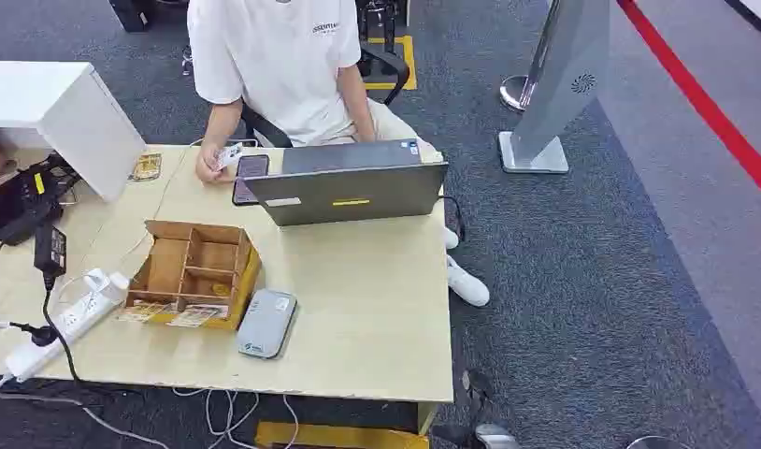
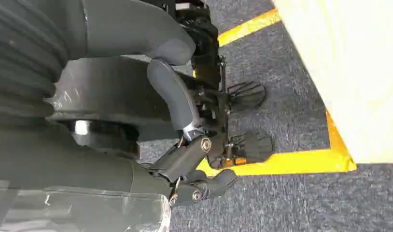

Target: Pass the card to the sensor for recognition and then transmit it.

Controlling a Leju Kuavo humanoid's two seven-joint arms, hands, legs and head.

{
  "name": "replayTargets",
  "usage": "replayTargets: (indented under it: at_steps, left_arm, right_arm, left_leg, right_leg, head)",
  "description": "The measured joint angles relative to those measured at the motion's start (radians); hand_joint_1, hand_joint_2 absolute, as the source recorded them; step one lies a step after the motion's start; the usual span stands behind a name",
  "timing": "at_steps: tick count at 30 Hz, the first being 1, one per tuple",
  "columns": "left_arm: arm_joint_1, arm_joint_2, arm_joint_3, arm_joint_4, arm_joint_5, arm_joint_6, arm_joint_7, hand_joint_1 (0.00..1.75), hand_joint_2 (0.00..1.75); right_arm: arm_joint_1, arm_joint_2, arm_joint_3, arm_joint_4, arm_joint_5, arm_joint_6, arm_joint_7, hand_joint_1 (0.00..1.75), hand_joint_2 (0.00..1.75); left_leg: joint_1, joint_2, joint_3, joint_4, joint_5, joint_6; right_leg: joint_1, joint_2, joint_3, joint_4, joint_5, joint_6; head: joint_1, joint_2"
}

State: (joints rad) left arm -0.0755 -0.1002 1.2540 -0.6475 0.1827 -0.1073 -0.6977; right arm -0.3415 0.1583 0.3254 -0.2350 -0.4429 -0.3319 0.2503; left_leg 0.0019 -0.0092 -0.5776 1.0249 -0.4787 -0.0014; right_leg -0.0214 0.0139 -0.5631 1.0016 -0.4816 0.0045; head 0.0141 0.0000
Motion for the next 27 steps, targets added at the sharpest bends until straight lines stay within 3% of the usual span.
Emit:
replayTargets:
  at_steps: [4,10,11,13,16,21,23,25,26,27]
  left_arm:
    - [-0.012,-0.076,0.075,-0.242,-0.001,-0.122,-0.003,0.0,1.75]
    - [-0.031,-0.17,0.129,-0.553,0.051,-0.229,-0.003,0.0,1.75]
    - [-0.032,-0.178,0.129,-0.608,0.07,-0.222,-0.003,0.0,1.75]
    - [-0.02,-0.193,0.103,-0.722,0.124,-0.135,-0.003,0.0,1.75]
    - [0.028,-0.208,-0.028,-0.921,0.168,-0.006,-0.003,0.0,1.75]
    - [0.019,-0.207,-0.293,-1.2,-0.068,0.163,-0.004,0.0,1.75]
    - [0.015,-0.187,-0.468,-1.293,-0.25,0.383,-0.003,0.0,1.75]
    - [0.013,-0.141,-0.701,-1.324,-0.399,0.69,-0.006,0.0,1.75]
    - [0.008,-0.116,-0.824,-1.322,-0.457,0.769,-0.005,0.0,1.75]
    - [-0.001,-0.099,-0.909,-1.32,-0.511,0.771,-0.005,0.0,1.75]
  right_arm:
    - [0.007,-0.009,-0.008,0.0,0.003,0.0,-0.002,0.0,1.75]
    - [0.008,-0.015,-0.018,0.002,0.015,0.0,0.011,0.0,1.75]
    - [0.008,-0.016,-0.018,0.002,0.019,0.0,0.017,0.0,1.75]
    - [0.005,-0.016,-0.019,0.003,0.025,0.0,0.031,0.0,1.75]
    - [-0.001,-0.016,-0.019,0.004,0.037,0.0,0.048,0.0,1.75]
    - [-0.023,-0.008,-0.02,0.005,0.047,0.0,0.063,0.0,1.75]
    - [-0.025,0.001,-0.021,0.006,0.056,0.0,0.074,0.0,1.75]
    - [-0.025,0.007,-0.021,0.008,0.063,0.0,0.08,0.0,1.75]
    - [-0.027,0.01,-0.021,0.008,0.067,0.0,0.083,0.0,1.75]
    - [-0.028,0.012,-0.021,0.008,0.073,0.0,0.085,0.0,1.75]
  left_leg:
    - [0.0,0.0,0.0,0.0,0.0,0.0]
    - [0.0,0.0,0.0,0.001,0.0,0.0]
    - [0.0,0.0,0.0,0.001,0.0,0.0]
    - [0.001,0.001,0.0,0.001,0.0,0.0]
    - [0.001,-0.001,0.0,0.001,0.0,0.0]
    - [0.002,-0.004,-0.001,0.001,0.004,0.0]
    - [0.002,-0.002,-0.001,0.002,0.004,-0.001]
    - [0.001,-0.003,-0.001,0.002,0.005,0.001]
    - [0.002,-0.004,-0.002,0.002,0.006,0.001]
    - [0.002,-0.004,-0.002,0.003,0.006,0.001]
  right_leg:
    - [0.0,0.0,0.0,0.0,0.0,0.0]
    - [0.0,0.0,0.0,0.0,0.0,0.0]
    - [0.0,0.0,0.0,0.0,0.0,0.0]
    - [0.001,0.001,0.0,0.0,0.001,0.0]
    - [0.002,-0.001,0.0,0.0,0.0,0.0]
    - [0.002,-0.005,0.0,0.0,0.003,-0.001]
    - [0.003,-0.002,-0.002,0.0,0.005,-0.001]
    - [0.002,-0.003,0.0,0.0,0.006,0.001]
    - [0.002,-0.005,0.0,0.0,0.006,0.001]
    - [0.002,-0.005,0.0,0.0,0.006,0.001]
  head:
    - [0.002,0.0]
    - [0.0,0.0]
    - [0.001,0.0]
    - [-0.001,0.0]
    - [-0.001,0.0]
    - [0.0,0.0]
    - [0.001,0.0]
    - [0.001,0.0]
    - [0.0,0.0]
    - [0.003,0.0]
